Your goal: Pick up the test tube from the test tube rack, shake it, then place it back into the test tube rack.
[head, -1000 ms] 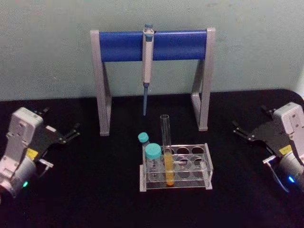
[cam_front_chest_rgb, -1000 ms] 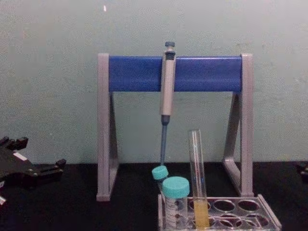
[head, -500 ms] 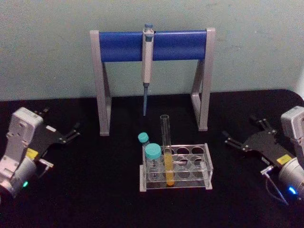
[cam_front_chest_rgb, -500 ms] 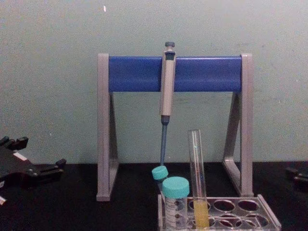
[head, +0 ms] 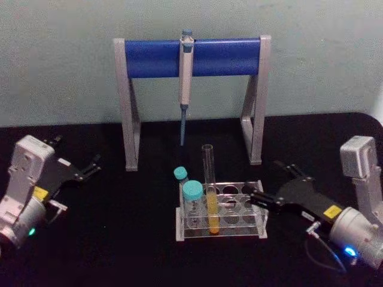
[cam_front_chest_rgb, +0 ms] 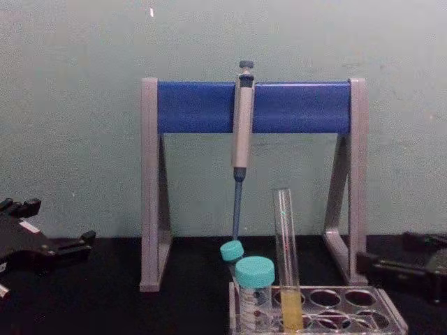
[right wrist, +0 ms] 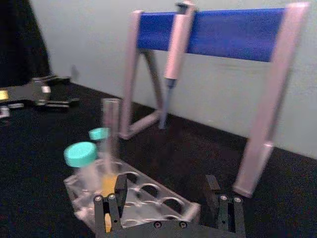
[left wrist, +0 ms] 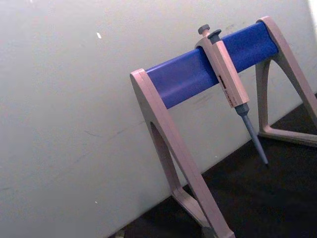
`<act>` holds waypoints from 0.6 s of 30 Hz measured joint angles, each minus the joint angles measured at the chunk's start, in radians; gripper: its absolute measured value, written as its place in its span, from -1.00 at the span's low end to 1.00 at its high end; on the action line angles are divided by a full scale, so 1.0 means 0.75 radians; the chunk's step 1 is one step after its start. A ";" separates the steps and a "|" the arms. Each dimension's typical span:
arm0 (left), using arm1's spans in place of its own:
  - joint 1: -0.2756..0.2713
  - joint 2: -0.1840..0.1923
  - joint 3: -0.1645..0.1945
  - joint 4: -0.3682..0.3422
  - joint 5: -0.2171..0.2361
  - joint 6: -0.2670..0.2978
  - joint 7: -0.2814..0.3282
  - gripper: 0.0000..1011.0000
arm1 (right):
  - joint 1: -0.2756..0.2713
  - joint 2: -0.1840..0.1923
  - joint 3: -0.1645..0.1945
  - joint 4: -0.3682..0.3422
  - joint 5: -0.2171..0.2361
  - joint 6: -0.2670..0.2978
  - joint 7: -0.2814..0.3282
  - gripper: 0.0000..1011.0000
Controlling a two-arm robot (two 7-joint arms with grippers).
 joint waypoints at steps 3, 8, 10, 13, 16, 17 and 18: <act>0.000 0.000 0.000 0.000 0.000 0.000 0.000 0.98 | 0.015 -0.010 -0.015 -0.004 0.008 0.021 0.049 0.98; 0.000 0.000 0.000 0.000 0.000 0.000 0.000 0.98 | 0.041 -0.028 -0.034 -0.004 0.011 0.047 0.115 0.98; 0.000 0.000 0.000 0.000 0.000 0.000 0.000 0.98 | 0.054 -0.036 -0.041 -0.004 0.012 0.057 0.144 0.98; 0.000 0.000 0.000 0.000 0.000 0.000 0.000 0.98 | 0.073 -0.051 -0.051 -0.002 0.012 0.071 0.169 0.98; 0.000 0.000 0.000 0.000 0.000 0.000 0.000 0.98 | 0.092 -0.065 -0.061 0.009 0.011 0.080 0.183 0.98; 0.000 0.000 0.000 0.000 0.000 0.000 0.000 0.98 | 0.105 -0.073 -0.067 0.017 0.010 0.084 0.188 0.98; 0.000 0.000 0.000 0.000 0.000 0.000 0.000 0.98 | 0.111 -0.077 -0.070 0.021 0.009 0.087 0.190 0.98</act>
